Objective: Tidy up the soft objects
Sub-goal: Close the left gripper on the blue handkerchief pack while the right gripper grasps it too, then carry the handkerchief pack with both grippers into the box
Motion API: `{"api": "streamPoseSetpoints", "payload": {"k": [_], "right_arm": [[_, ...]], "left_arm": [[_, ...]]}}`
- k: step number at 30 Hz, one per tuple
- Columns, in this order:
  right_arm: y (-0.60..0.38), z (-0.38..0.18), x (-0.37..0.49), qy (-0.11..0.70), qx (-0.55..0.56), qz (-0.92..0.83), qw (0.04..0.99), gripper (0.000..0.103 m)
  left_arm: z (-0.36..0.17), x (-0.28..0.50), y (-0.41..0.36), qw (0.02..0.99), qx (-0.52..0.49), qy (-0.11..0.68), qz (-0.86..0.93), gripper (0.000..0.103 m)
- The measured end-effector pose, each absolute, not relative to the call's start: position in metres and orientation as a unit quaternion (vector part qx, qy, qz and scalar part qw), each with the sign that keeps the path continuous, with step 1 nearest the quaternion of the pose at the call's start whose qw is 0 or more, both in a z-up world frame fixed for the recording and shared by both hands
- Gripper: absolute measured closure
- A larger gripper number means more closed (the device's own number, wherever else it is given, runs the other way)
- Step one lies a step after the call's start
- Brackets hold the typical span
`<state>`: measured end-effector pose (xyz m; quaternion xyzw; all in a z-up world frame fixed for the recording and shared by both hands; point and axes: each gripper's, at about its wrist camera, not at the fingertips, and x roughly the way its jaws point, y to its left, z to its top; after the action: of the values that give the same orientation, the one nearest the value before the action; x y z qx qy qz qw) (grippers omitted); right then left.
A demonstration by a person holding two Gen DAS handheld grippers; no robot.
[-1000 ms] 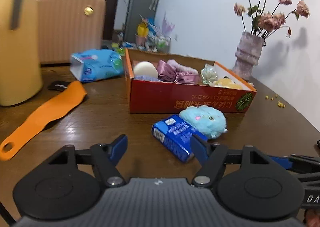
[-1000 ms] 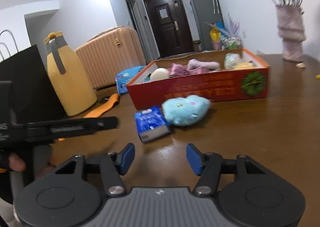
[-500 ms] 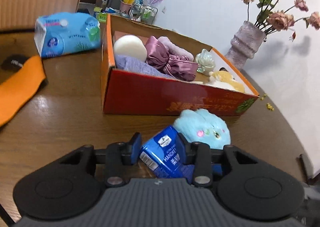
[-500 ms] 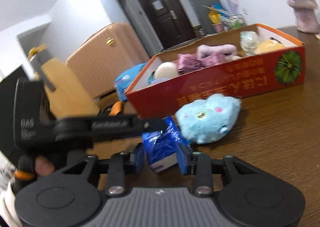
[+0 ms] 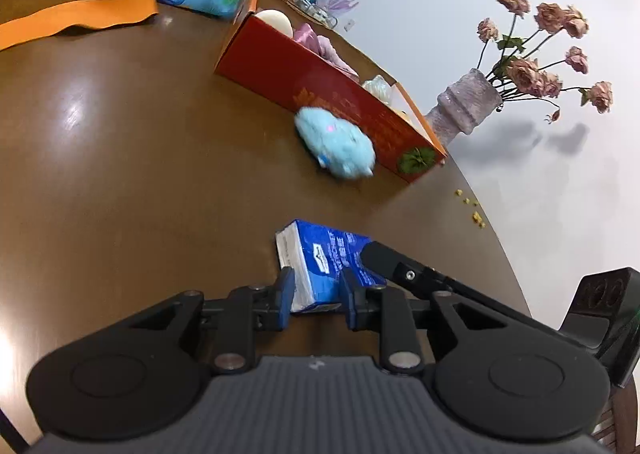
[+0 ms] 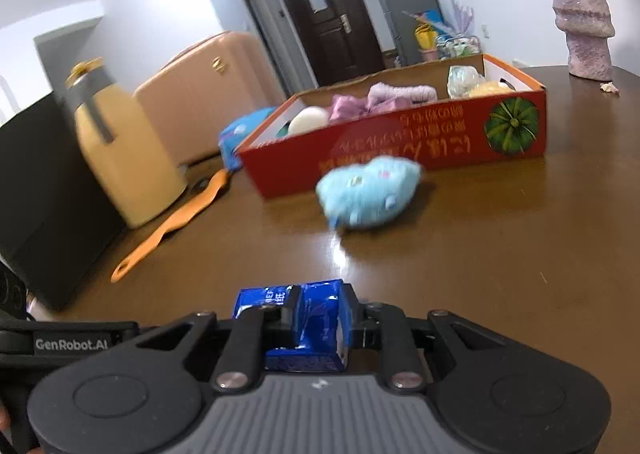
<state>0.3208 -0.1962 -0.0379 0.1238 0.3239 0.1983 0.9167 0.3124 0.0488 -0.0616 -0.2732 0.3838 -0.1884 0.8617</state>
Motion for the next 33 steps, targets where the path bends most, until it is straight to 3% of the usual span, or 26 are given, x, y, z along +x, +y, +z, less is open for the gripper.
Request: {"api": "streamPoseSetpoints", "payload": {"k": [4, 15, 21, 27, 33], "right_arm": [[-0.201, -0.036, 0.288, 0.323, 0.092, 0.203, 0.92, 0.085], [-0.216, -0.05, 0.292, 0.337, 0.152, 0.212, 0.905, 0.08], [-0.226, -0.057, 0.299, 0.349, 0.191, 0.232, 0.887, 0.082], [-0.229, -0.056, 0.297, 0.34, 0.197, 0.226, 0.891, 0.087], [-0.24, -0.01, 0.312, 0.272, 0.17, 0.211, 0.923, 0.087]], "left_arm": [[-0.052, 0.282, 0.039, 0.878, -0.242, 0.369, -0.188, 0.078], [-0.048, 0.278, 0.019, 0.911, -0.131, 0.357, -0.158, 0.077], [-0.051, 0.284, 0.017, 0.909, -0.137, 0.358, -0.161, 0.077], [-0.046, 0.284, 0.01, 0.912, -0.126, 0.35, -0.171, 0.088], [-0.007, 0.315, 0.003, 0.921, -0.143, 0.301, -0.2, 0.09]]}}
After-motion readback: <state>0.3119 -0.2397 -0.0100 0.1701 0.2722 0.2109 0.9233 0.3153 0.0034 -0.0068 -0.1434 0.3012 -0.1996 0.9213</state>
